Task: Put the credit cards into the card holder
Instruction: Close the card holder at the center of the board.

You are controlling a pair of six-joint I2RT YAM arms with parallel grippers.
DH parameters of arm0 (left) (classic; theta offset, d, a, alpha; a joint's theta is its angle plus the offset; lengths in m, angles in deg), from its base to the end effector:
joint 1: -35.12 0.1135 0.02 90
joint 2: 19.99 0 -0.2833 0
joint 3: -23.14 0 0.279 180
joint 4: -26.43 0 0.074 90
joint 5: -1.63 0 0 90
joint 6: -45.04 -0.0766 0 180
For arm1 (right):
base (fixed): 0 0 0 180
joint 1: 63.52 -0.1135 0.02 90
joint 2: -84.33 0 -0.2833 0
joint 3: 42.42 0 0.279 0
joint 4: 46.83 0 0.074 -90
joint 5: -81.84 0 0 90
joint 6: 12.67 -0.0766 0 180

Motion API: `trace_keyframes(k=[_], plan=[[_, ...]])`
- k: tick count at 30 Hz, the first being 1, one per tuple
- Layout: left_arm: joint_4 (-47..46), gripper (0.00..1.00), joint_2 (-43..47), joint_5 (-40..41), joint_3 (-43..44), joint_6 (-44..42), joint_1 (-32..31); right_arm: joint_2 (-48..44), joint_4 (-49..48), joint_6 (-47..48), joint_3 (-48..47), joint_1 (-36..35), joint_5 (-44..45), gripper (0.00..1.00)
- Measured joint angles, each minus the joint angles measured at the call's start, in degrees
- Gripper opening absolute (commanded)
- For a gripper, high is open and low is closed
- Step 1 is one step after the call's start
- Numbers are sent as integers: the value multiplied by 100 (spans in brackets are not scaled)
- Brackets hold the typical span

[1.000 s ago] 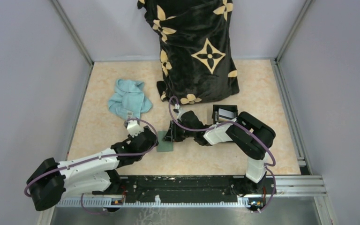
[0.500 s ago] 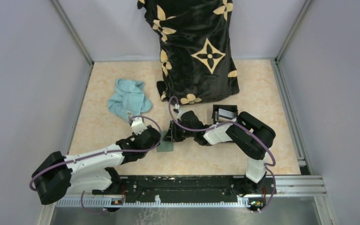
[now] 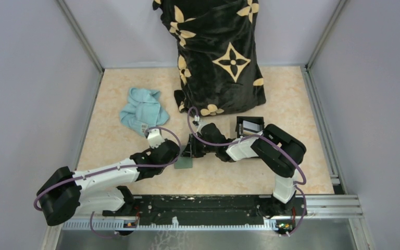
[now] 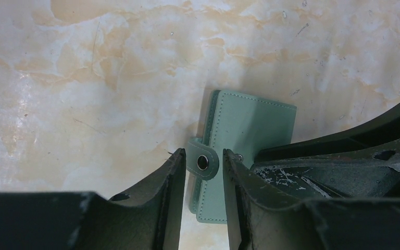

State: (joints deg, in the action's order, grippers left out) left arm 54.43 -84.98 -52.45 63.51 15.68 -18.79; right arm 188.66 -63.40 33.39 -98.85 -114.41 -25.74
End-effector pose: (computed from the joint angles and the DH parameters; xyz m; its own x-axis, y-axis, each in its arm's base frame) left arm 0.1756 -0.1646 0.1459 -0.6170 -0.3518 -0.7040 -0.1900 0.9347 -0.3006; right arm 0.2361 0.3271 0.1045 -0.8624 -0.0122 -0.5061 -0.4222 0.5688 0.7058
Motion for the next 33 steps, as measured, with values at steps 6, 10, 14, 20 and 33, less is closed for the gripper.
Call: trace_keyframes(k=[6,10,14,20,33], plan=[[4,32,0,-7,2,-9,0,0,-2,0,0,0,0,26],[7,30,0,-9,13,-13,0,0,-2,0,2,0,0,26],[9,29,0,-13,15,-17,0,0,-2,2,2,0,0,26],[15,28,31,-13,15,-28,0,0,-4,0,2,0,0,26],[31,22,68,-15,24,-31,0,9,-13,0,2,0,-2,26]])
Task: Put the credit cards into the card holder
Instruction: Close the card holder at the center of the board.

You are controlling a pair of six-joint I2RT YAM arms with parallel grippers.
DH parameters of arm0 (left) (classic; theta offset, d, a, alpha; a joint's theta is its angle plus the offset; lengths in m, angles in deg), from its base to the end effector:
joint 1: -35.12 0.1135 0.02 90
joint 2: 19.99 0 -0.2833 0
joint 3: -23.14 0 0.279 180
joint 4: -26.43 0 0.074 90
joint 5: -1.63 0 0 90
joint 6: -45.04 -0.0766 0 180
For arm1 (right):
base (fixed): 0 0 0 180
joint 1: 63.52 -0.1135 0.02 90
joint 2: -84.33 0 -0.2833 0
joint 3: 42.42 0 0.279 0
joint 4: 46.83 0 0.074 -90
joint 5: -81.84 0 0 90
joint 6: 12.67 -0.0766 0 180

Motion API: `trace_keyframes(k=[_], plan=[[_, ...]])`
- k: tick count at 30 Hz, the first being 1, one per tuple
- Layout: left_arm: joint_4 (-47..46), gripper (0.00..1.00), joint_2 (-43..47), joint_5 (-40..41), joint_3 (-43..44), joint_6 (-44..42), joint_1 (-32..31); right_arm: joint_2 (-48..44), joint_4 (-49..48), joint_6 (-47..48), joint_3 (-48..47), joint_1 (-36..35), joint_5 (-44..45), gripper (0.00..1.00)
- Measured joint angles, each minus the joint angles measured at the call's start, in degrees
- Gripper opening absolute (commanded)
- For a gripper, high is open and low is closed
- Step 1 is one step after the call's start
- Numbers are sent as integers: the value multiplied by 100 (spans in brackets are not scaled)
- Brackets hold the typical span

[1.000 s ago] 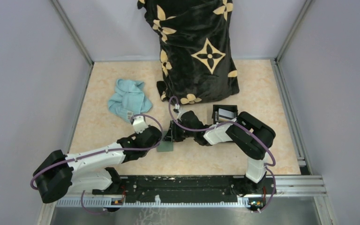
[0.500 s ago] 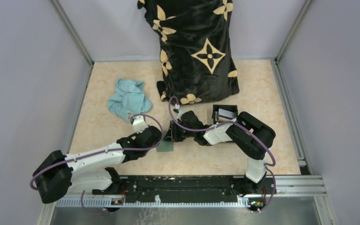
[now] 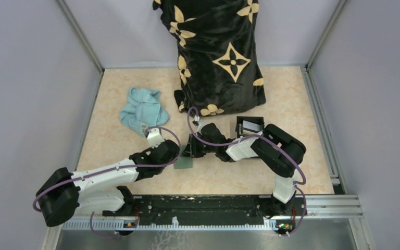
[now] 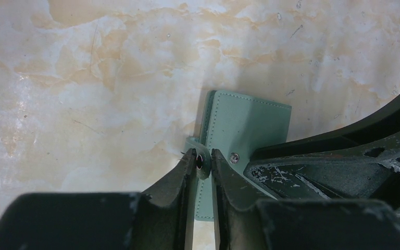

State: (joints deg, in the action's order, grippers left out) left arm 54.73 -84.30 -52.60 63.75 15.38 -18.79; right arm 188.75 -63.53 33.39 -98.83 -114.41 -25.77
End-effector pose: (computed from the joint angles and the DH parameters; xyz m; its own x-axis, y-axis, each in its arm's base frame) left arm 0.1755 -0.1647 0.1494 -0.6152 -0.3529 -0.7049 -0.1838 0.9338 -0.3071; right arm 0.2361 0.3272 0.1041 -0.8624 -0.0123 -0.5061 -0.4225 0.5683 0.7061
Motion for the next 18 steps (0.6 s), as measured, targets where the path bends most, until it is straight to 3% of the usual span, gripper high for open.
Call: trace_keyframes(k=[18], plan=[[24,14,90,-131,26,0,0,2,-2,-2,0,0,2,26]])
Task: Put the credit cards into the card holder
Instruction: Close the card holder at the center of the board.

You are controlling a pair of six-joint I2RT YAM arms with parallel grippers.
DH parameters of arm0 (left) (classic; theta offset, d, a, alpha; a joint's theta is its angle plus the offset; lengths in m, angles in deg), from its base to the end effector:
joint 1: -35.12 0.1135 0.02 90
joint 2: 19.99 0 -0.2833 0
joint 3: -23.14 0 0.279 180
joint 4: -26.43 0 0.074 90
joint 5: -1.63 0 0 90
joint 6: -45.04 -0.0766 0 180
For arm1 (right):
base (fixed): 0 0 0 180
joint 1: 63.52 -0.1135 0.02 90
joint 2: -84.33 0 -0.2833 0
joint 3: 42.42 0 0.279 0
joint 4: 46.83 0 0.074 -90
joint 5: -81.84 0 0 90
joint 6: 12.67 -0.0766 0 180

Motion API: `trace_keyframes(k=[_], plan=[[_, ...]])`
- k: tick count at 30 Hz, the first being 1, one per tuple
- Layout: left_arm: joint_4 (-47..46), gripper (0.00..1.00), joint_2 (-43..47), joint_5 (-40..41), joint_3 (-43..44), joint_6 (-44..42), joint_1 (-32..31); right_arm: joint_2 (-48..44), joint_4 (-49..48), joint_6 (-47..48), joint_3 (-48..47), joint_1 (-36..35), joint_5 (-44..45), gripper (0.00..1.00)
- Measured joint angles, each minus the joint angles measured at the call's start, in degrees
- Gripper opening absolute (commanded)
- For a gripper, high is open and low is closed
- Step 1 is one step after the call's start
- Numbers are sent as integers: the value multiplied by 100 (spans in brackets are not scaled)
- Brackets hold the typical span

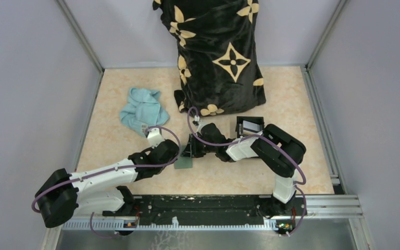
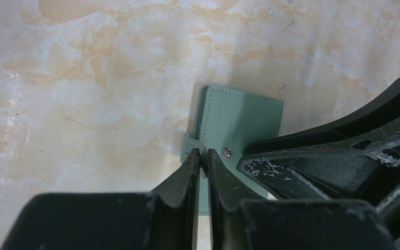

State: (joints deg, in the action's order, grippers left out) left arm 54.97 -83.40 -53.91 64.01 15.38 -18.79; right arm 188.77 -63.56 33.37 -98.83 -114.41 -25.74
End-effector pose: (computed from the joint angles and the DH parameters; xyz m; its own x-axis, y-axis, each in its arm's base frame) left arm 0.1747 -0.1660 0.1532 -0.6238 -0.3606 -0.6934 -0.1722 0.9288 -0.3281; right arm 0.2362 0.3272 0.1040 -0.8624 -0.0117 -0.5061 -0.4222 0.5685 0.7061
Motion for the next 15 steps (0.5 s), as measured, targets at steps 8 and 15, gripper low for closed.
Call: trace_keyframes(k=[8,15], plan=[[-4,15,0,-70,2,0,0,0,2,2,0,0,0,26],[-31,16,0,-155,2,-4,0,0,2,0,-2,0,0,26]])
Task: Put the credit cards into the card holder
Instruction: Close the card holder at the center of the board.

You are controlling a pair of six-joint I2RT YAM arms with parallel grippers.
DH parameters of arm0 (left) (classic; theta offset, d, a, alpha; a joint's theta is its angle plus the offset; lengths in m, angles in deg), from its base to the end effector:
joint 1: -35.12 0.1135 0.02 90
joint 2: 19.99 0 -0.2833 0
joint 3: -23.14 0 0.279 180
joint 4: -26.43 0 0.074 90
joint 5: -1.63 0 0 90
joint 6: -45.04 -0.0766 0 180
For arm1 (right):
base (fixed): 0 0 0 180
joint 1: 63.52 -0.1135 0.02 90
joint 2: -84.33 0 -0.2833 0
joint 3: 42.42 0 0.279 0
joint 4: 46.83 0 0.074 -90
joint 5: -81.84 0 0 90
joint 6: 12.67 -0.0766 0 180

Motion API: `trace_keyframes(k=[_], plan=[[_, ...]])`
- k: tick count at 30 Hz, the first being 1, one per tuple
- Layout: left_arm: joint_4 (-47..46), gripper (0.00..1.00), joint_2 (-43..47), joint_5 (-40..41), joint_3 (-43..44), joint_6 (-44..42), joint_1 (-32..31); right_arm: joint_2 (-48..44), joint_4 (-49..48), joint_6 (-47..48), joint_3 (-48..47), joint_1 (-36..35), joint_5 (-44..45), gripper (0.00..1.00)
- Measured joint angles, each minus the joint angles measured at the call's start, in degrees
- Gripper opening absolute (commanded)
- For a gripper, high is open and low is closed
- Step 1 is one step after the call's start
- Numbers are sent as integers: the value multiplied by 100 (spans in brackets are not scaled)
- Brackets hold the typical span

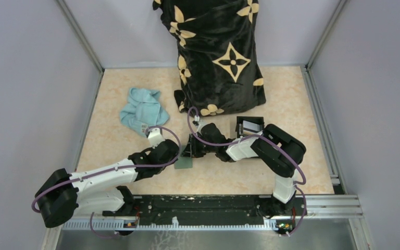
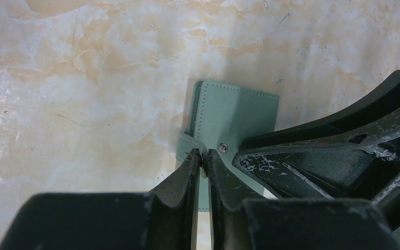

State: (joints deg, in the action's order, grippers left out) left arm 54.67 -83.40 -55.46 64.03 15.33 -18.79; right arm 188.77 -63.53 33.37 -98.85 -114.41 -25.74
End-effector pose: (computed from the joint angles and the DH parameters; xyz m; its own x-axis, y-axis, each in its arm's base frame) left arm 0.1741 -0.1681 0.1529 -0.6395 -0.3606 -0.6790 -0.1604 0.9263 -0.3409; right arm 0.2362 0.3272 0.1041 -0.8624 -0.0118 -0.5060 -0.4221 0.5686 0.7060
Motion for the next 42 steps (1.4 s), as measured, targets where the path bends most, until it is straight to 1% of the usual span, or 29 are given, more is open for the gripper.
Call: trace_keyframes(k=[22,42], plan=[[-48,17,-118,-79,105,0,-13,0,-20,-20,9,0,2,26],[-116,17,-782,-103,387,2,-81,0,-389,-129,210,0,48,25]])
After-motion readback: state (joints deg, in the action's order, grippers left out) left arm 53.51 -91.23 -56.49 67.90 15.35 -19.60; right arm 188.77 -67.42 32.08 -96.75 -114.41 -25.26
